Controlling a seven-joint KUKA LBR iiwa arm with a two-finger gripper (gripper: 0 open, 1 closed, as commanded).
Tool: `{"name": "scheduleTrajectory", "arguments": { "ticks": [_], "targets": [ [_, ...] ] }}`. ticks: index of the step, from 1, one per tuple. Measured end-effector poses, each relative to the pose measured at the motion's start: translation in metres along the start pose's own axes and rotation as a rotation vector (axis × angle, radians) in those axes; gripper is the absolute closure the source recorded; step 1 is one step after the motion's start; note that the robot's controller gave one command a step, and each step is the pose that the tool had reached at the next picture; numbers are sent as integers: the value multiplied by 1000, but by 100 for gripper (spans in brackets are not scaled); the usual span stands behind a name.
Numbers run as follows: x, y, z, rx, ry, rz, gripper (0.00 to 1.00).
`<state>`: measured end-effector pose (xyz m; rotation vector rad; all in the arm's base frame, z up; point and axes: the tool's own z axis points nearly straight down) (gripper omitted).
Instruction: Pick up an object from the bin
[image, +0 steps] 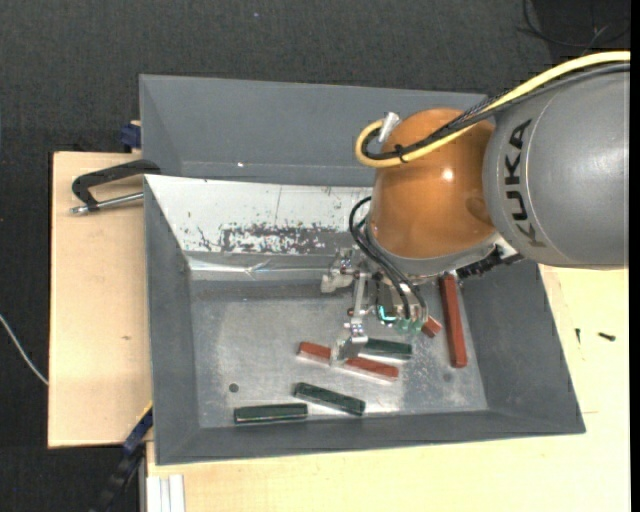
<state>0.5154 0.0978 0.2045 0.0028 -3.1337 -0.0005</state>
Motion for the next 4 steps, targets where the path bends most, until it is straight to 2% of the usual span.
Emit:
{"name": "scheduleTrajectory", "arguments": {
  "ticks": [1,2,3,4],
  "targets": [
    [-2,-1,-4,-1,-8,2,0],
    [-6,-34,66,-2,-13,49,0],
    [-1,-52,83,-1,-5,29,0],
    [-4,-55,60,-1,-16,29,0]
  ]
}}
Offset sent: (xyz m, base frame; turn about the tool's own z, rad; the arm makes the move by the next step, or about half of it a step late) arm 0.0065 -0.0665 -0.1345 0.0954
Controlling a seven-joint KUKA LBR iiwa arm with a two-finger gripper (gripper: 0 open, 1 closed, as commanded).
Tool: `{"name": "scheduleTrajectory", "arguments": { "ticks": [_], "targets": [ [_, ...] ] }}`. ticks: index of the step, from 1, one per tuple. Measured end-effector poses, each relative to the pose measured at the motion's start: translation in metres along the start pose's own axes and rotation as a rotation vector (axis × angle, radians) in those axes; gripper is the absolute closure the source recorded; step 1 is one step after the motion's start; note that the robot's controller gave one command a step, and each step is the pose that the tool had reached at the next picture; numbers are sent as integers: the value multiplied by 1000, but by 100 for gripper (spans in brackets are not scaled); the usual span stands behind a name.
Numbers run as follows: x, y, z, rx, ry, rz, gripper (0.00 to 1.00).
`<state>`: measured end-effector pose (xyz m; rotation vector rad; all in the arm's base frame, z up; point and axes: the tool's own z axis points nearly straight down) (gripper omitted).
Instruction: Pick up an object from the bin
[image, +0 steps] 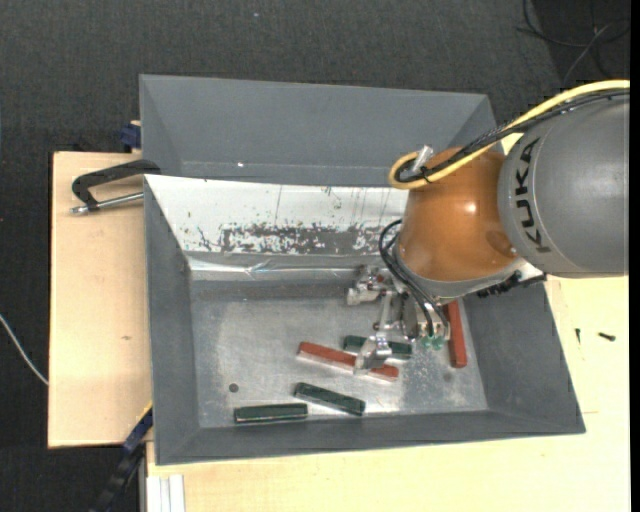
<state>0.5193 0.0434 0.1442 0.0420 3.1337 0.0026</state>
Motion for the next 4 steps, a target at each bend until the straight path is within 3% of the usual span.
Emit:
{"name": "scheduleTrajectory", "arguments": {
  "ticks": [1,2,4],
  "targets": [
    [11,5,66,0,3,106,0],
    [9,5,60,-1,-3,111,100],
    [10,5,57,0,2,111,100]
  ]
}}
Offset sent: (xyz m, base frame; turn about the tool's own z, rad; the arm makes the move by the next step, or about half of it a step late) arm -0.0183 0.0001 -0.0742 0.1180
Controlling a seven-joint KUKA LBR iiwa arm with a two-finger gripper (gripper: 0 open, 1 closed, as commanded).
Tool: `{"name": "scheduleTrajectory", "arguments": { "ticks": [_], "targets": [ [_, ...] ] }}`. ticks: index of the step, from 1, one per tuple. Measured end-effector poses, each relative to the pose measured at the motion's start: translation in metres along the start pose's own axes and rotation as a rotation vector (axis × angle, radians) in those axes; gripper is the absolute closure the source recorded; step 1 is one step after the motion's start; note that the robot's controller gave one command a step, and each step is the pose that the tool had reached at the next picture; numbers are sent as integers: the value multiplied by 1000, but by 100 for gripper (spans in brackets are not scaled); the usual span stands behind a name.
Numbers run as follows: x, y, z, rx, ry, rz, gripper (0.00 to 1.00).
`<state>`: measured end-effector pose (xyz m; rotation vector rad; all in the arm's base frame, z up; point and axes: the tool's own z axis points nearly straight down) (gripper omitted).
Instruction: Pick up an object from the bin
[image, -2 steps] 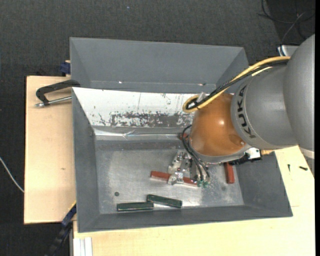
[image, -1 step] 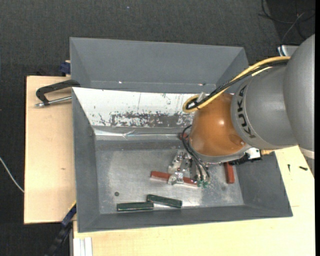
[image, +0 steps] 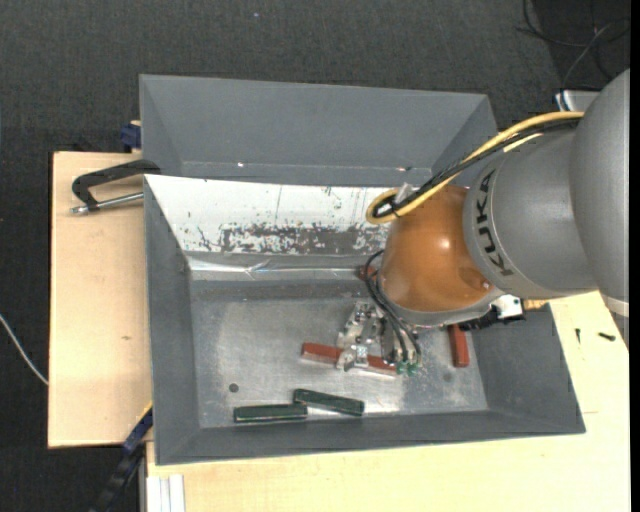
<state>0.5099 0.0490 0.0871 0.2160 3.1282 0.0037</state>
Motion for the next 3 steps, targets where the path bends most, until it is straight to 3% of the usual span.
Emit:
{"name": "scheduleTrajectory", "arguments": {
  "ticks": [3],
  "targets": [
    [-1,1,-32,0,0,0,100]
  ]
}}
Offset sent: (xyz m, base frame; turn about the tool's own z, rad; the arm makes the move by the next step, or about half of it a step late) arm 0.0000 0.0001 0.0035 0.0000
